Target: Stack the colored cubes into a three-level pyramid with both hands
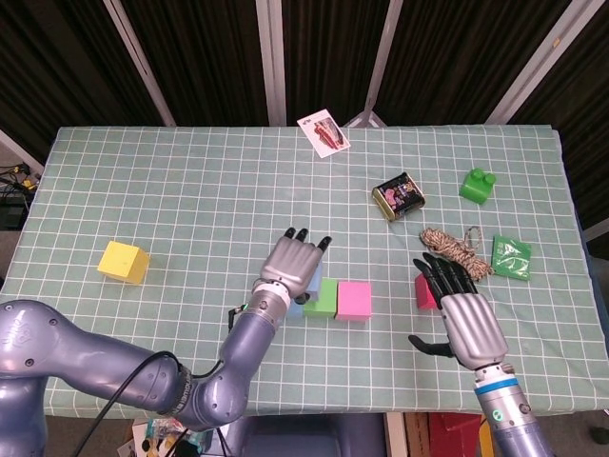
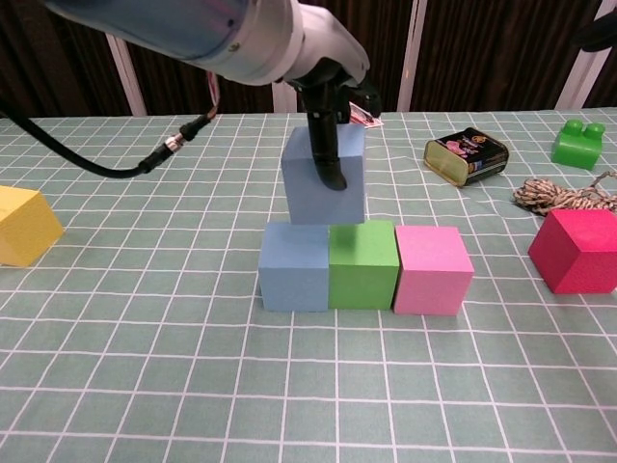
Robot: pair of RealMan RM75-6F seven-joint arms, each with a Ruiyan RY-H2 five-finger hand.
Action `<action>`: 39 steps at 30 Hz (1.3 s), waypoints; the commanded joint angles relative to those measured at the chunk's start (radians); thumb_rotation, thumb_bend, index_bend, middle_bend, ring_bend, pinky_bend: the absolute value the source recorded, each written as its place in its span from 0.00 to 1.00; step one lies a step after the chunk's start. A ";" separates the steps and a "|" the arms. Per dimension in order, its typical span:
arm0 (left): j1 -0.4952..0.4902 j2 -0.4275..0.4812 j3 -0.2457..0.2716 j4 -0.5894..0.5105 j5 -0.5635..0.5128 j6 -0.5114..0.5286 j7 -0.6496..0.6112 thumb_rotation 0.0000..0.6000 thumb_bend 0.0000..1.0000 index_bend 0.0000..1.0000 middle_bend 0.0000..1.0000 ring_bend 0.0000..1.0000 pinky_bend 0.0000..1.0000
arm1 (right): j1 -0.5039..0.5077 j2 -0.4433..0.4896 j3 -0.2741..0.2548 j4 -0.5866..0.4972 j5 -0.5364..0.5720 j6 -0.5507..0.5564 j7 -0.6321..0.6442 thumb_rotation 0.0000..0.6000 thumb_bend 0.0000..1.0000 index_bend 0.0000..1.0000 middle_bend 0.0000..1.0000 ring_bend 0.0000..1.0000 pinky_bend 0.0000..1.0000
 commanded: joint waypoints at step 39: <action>-0.210 -0.293 -0.127 0.286 -0.104 0.124 0.180 1.00 0.40 0.06 0.53 0.08 0.10 | -0.011 0.031 0.046 0.005 0.009 -0.001 0.059 1.00 0.17 0.00 0.00 0.00 0.00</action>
